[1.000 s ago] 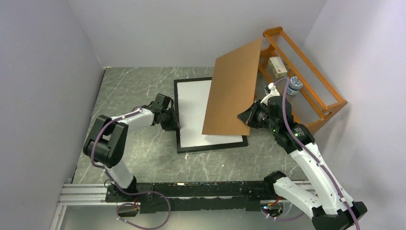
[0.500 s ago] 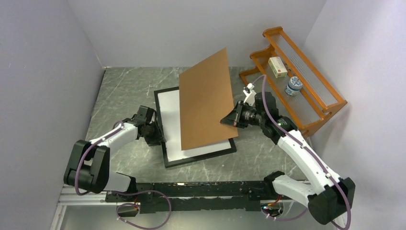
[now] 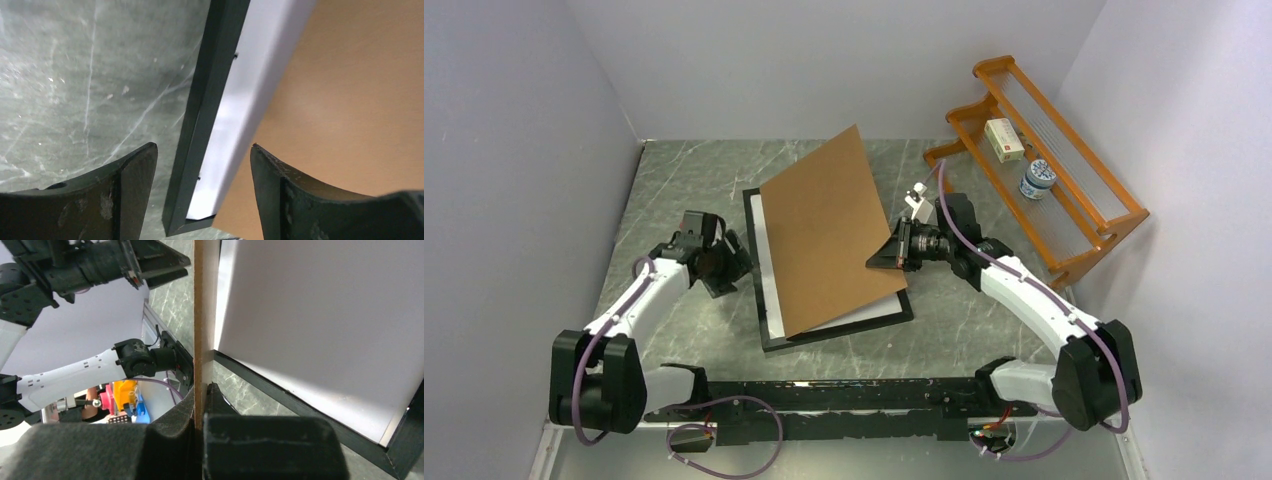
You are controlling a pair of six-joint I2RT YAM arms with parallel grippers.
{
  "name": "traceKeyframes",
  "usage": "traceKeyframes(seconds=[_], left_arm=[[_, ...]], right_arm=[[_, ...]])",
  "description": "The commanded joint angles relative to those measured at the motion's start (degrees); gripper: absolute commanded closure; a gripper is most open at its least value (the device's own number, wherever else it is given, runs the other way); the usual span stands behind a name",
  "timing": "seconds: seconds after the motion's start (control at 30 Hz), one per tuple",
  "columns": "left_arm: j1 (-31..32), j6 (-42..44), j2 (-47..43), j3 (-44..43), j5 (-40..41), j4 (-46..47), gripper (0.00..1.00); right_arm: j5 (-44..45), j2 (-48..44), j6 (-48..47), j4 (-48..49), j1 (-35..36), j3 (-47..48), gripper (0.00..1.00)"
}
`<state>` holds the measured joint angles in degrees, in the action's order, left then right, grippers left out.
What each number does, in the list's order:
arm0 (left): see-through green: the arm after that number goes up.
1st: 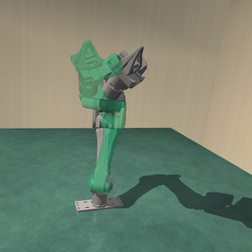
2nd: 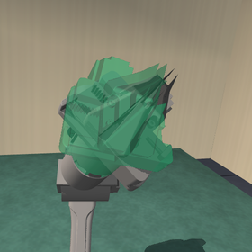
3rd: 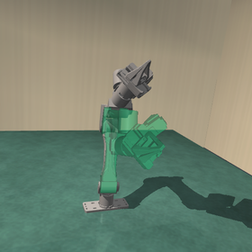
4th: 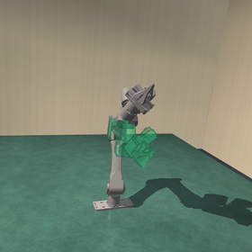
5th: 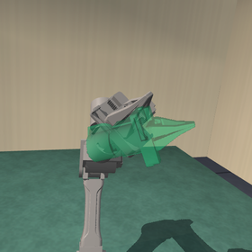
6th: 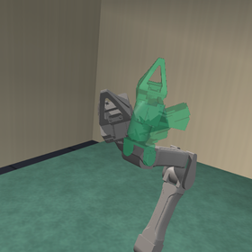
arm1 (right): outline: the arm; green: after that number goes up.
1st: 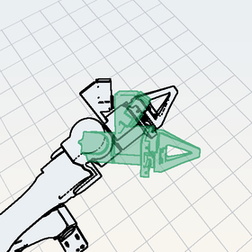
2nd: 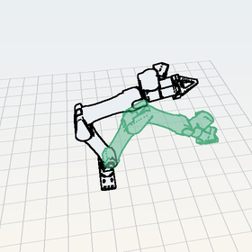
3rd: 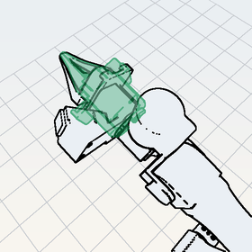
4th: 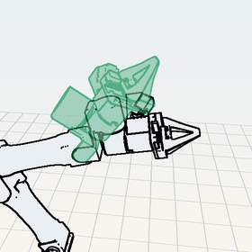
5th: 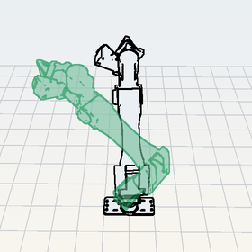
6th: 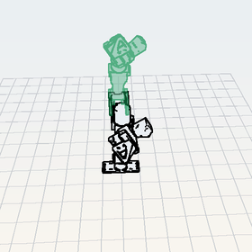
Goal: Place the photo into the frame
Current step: Move the photo frame to the center of the board, then place the photo frame item in the photo frame.
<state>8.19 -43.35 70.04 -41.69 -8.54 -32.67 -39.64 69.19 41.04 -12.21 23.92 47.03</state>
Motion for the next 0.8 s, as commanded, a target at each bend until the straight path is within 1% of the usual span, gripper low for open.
traceKeyframes(seconds=[0.0,0.13,0.27,0.37,0.63,0.77], left_arm=[[-0.9,-4.8,-0.7,-5.9,8.0,-2.5,0.26],[-1.7,-8.1,0.7,-8.8,15.3,-5.0,0.26],[-3.5,-9.0,3.3,-9.9,16.1,-3.9,0.26],[-4.6,-8.6,6.0,-10.0,14.5,-1.9,0.26],[-5.9,-6.4,12.5,-8.1,6.9,5.2,0.28],[-6.1,-5.7,13.7,-5.8,2.2,9.0,0.28]], right_arm=[[-4.9,1.5,1.3,13.5,-0.3,-0.1,1.00],[-7.5,5.8,2.6,16.9,-0.6,0.2,1.00],[-8.8,8.8,2.6,17.8,-0.9,0.6,1.00],[-8.6,10.5,1.6,16.8,-1.1,1.0,1.00],[-6.2,13.4,0.3,14.5,-1.9,0.2,1.00],[-4.9,14.1,0.3,15.8,-1.9,-1.5,1.00]])
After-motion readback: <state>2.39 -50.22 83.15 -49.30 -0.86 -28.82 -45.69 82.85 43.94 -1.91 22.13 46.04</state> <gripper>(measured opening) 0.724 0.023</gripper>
